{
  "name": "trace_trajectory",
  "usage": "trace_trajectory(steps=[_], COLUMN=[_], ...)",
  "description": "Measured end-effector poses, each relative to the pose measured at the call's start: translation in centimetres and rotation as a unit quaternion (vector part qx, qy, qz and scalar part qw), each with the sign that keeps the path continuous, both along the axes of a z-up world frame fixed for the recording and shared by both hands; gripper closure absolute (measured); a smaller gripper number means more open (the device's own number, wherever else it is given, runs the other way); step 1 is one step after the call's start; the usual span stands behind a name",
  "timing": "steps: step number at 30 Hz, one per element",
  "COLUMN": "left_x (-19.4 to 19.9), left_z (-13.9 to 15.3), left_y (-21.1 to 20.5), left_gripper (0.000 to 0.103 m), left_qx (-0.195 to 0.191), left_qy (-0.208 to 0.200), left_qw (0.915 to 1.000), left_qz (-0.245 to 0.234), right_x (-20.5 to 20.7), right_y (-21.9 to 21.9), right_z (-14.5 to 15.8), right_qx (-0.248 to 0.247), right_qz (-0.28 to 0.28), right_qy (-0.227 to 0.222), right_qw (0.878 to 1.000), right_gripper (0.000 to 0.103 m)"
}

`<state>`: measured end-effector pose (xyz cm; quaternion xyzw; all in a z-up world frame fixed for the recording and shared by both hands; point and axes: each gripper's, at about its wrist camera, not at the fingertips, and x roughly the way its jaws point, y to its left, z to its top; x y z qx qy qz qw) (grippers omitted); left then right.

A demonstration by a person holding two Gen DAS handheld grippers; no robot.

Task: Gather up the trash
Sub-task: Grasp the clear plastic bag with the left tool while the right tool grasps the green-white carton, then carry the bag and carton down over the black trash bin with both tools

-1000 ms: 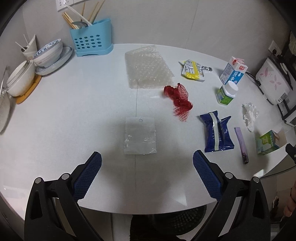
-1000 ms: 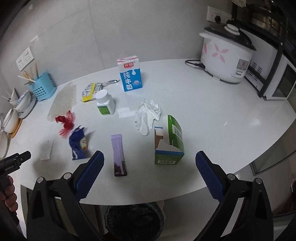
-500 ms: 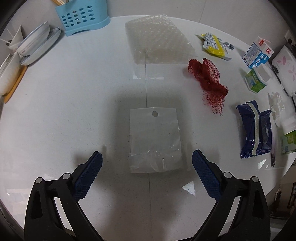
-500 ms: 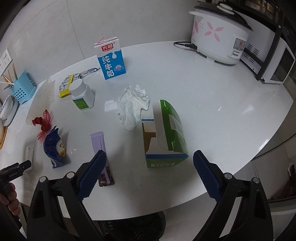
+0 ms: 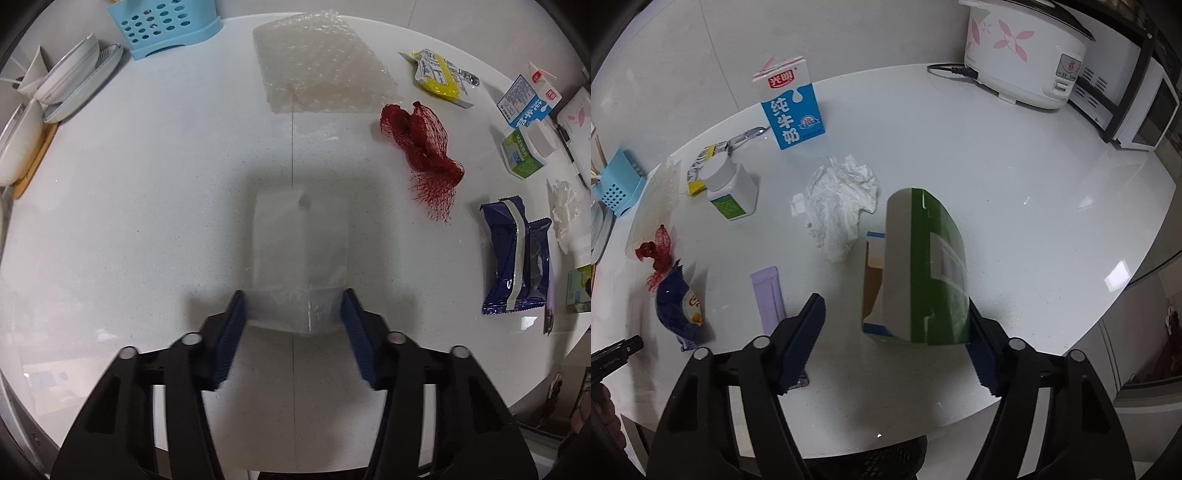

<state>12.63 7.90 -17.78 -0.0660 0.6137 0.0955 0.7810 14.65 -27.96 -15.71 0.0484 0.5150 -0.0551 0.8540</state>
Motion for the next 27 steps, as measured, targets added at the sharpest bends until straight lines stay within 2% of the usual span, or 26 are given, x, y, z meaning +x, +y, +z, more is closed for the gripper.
trace_trajectory(steps=[2,5,6,7,8,17,27], left_x=[0.0,-0.1,-0.1,-0.1,0.1,-0.3,0.0], left_z=[0.1,0.2,0.2,0.2,0.1,0.5,3.5], left_y=[0.1,0.2,0.3,0.5,0.9,1.4,0.3], left_gripper=[0.078,0.084,0.103,0.102,0.102,0.102,0.102], left_qx=[-0.003,-0.012,-0.017,-0.023,-0.03,-0.039,-0.034], left_qy=[0.002,0.001,0.0,0.001,0.001,-0.013,-0.051], left_qw=[1.0,0.9999,0.9998,0.9997,0.9996,0.9989,0.9959], left_qz=[0.002,0.004,0.003,0.001,0.002,-0.024,-0.067], right_x=[0.2,0.5,0.6,0.7,0.8,0.6,-0.7], right_y=[-0.2,-0.4,-0.4,-0.4,-0.5,-0.2,1.5], right_z=[-0.3,-0.6,-0.8,-0.9,-1.0,-0.3,2.2], right_qx=[0.0,-0.002,-0.003,-0.003,0.0,-0.007,-0.014], right_qz=[-0.003,-0.003,-0.003,-0.003,-0.003,-0.011,-0.011], right_qy=[0.005,0.008,0.008,0.009,0.01,-0.009,-0.028], right_qw=[1.0,1.0,1.0,1.0,1.0,1.0,0.999], right_gripper=[0.041,0.047,0.049,0.056,0.058,0.059,0.059])
